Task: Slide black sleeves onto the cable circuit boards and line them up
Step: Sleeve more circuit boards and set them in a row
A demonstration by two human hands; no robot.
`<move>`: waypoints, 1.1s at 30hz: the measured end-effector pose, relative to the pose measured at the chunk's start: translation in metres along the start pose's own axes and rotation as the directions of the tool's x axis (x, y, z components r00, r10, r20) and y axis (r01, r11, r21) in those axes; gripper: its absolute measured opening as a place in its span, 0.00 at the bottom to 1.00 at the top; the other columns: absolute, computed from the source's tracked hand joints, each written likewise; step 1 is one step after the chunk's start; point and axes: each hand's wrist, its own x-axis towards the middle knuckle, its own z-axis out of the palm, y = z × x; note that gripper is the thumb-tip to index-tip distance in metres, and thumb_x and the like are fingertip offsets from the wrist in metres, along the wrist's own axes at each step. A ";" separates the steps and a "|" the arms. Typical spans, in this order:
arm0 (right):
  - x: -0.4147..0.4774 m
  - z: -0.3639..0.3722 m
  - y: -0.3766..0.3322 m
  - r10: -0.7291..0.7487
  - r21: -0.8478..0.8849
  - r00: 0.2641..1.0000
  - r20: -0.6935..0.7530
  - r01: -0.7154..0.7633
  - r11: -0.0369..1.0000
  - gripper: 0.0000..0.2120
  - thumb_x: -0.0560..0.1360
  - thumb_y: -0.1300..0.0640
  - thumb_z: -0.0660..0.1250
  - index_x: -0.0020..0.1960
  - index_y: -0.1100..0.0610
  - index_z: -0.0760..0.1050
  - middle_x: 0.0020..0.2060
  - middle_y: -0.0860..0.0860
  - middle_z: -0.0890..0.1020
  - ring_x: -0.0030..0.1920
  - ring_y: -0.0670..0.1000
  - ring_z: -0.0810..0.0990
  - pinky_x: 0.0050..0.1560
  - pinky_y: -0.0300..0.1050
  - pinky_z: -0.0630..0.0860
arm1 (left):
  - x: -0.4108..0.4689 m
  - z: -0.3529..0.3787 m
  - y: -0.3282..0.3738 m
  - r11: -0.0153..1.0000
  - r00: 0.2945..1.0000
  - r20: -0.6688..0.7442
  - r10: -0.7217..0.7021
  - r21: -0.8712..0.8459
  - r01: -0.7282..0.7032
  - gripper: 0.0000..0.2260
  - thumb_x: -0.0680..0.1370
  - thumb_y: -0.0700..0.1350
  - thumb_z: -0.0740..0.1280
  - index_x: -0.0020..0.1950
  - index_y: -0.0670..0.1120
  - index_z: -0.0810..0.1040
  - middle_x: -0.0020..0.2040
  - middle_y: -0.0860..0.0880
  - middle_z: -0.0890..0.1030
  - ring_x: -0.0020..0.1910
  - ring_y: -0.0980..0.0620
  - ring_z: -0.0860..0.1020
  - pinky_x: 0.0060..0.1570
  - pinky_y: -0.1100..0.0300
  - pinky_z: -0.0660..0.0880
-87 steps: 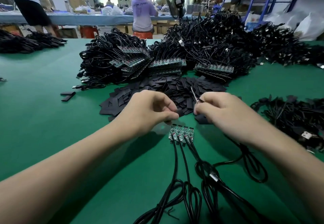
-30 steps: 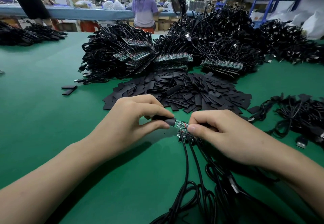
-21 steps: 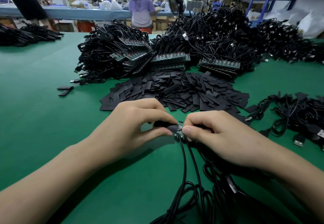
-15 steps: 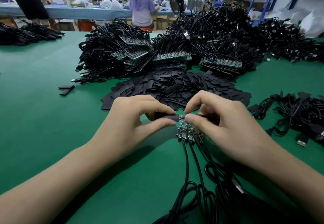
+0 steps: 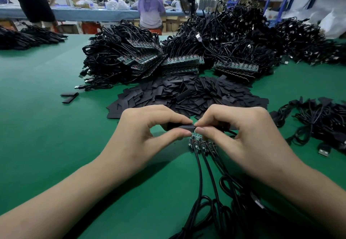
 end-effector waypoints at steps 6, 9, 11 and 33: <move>0.000 -0.003 0.000 0.067 0.024 0.992 -0.111 -0.064 0.998 0.04 0.75 0.52 0.74 0.49 0.49 0.84 0.38 0.39 0.84 0.43 0.39 0.83 0.46 0.34 0.76 | 0.002 -0.001 0.004 0.998 0.993 -0.098 -0.062 -0.021 0.060 0.08 0.73 0.48 0.76 0.51 0.49 0.87 0.40 0.56 0.85 0.40 0.55 0.82 0.46 0.65 0.76; 0.000 -0.003 -0.001 0.048 -0.003 0.992 -0.113 -0.048 0.999 0.01 0.75 0.56 0.75 0.47 0.51 0.85 0.37 0.39 0.84 0.42 0.39 0.83 0.46 0.34 0.76 | 0.002 -0.002 0.006 0.998 0.993 -0.101 -0.062 -0.014 0.061 0.09 0.73 0.48 0.76 0.50 0.48 0.88 0.41 0.55 0.85 0.41 0.55 0.82 0.47 0.66 0.75; 0.000 -0.003 -0.003 0.033 -0.022 0.993 -0.113 -0.036 0.999 0.01 0.76 0.56 0.76 0.46 0.51 0.85 0.37 0.39 0.84 0.41 0.41 0.83 0.46 0.39 0.77 | 0.002 -0.002 0.007 0.999 0.993 -0.109 -0.055 -0.006 0.054 0.08 0.73 0.48 0.76 0.50 0.48 0.87 0.42 0.55 0.85 0.41 0.55 0.82 0.48 0.67 0.75; 0.001 0.005 -0.012 0.166 0.114 0.974 -0.153 -0.149 0.982 0.03 0.75 0.56 0.74 0.42 0.51 0.84 0.32 0.39 0.84 0.39 0.39 0.84 0.46 0.33 0.76 | 0.001 0.004 0.012 0.944 0.911 -0.265 -0.317 -0.183 0.275 0.15 0.67 0.57 0.78 0.50 0.53 0.85 0.41 0.58 0.86 0.43 0.59 0.85 0.53 0.52 0.81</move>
